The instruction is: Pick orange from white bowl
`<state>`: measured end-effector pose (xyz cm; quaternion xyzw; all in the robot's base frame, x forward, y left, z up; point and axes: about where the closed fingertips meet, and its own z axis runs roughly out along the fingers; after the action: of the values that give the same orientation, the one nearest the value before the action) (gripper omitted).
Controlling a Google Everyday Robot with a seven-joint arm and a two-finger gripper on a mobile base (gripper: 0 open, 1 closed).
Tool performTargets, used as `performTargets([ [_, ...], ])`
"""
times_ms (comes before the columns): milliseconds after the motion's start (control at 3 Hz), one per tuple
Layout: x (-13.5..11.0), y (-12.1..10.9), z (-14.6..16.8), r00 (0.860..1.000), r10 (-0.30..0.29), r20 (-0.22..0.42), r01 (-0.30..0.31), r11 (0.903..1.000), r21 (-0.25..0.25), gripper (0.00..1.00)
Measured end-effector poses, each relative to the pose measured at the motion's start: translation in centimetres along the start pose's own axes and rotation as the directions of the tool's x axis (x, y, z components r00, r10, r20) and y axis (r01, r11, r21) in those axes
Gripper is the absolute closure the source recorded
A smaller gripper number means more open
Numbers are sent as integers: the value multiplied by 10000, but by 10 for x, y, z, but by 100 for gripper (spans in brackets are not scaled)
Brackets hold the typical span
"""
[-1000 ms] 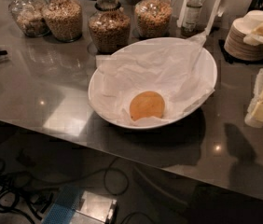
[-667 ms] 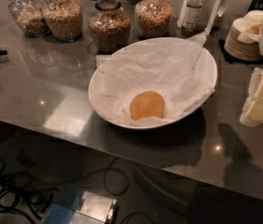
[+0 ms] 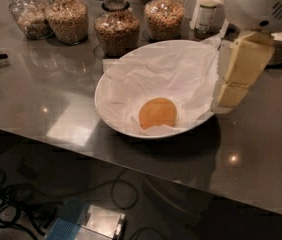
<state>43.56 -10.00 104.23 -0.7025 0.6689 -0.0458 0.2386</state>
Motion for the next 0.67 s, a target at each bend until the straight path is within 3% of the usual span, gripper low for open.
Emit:
performTargets([
  [333, -82, -20, 5, 9874, -1441, 656, 1441, 9895, 45, 0],
  [667, -88, -18, -5, 9855, -1546, 696, 1529, 9878, 287, 0],
])
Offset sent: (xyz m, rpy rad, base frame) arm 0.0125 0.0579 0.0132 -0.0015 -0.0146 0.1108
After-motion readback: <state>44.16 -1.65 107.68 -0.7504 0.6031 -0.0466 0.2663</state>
